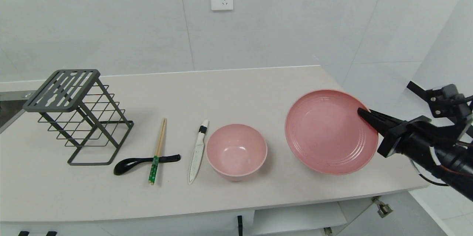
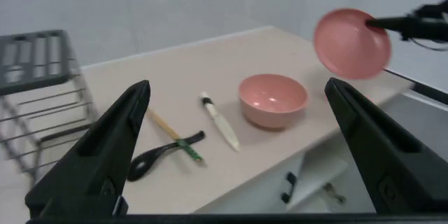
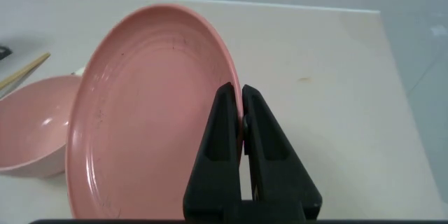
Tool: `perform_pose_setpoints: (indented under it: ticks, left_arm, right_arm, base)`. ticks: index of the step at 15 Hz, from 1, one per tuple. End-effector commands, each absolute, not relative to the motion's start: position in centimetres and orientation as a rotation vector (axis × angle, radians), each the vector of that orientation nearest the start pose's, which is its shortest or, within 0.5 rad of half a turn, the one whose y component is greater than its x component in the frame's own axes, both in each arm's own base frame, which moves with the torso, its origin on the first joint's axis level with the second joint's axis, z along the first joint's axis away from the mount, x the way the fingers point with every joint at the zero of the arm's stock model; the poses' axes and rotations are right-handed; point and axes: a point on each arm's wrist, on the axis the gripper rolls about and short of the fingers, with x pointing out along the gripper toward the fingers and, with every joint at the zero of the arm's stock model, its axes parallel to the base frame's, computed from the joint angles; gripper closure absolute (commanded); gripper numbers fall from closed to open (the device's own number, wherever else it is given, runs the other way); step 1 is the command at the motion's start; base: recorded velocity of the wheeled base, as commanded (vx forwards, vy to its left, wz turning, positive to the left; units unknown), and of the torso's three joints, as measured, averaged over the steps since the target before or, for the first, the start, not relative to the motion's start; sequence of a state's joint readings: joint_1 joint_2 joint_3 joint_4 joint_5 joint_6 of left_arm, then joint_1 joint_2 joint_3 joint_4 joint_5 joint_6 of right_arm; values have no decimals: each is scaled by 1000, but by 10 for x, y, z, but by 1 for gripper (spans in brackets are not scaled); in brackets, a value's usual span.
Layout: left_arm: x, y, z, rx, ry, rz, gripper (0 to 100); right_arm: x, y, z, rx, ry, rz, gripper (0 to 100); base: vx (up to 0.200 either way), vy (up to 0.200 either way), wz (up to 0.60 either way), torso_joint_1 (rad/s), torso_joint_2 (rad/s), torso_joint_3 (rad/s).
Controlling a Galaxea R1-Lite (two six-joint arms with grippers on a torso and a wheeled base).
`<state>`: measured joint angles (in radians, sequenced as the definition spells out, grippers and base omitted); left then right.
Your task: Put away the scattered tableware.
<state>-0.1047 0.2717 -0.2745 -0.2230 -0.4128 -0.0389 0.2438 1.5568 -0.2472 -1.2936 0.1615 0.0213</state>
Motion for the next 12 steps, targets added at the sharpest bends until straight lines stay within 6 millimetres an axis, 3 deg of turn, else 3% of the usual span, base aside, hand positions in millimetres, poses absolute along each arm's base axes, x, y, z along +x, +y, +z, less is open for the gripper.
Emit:
perform_pose_setpoints:
  ticks: [1, 3, 6, 12]
  left_arm:
    - [13, -13, 188, -26, -56, -664, 0]
    - [29, -16, 186, -42, 31, -678, 0]
    - [45, -22, 186, -52, 98, -736, 0]
    - [106, -37, 185, -58, 151, -740, 0]
  right_arm:
    - [203, 46, 154, 22, -16, 368, 100]
    - [185, 43, 146, 17, 2, 373, 100]
    - [179, 44, 161, 14, -69, 385, 100]
    - [166, 49, 174, 8, -137, 429, 100]
  base:
    - [0, 0, 0, 0, 0, 0]
    - [0, 0, 0, 0, 0, 0]
    - [0, 0, 0, 0, 0, 0]
    - [0, 0, 0, 0, 0, 0]
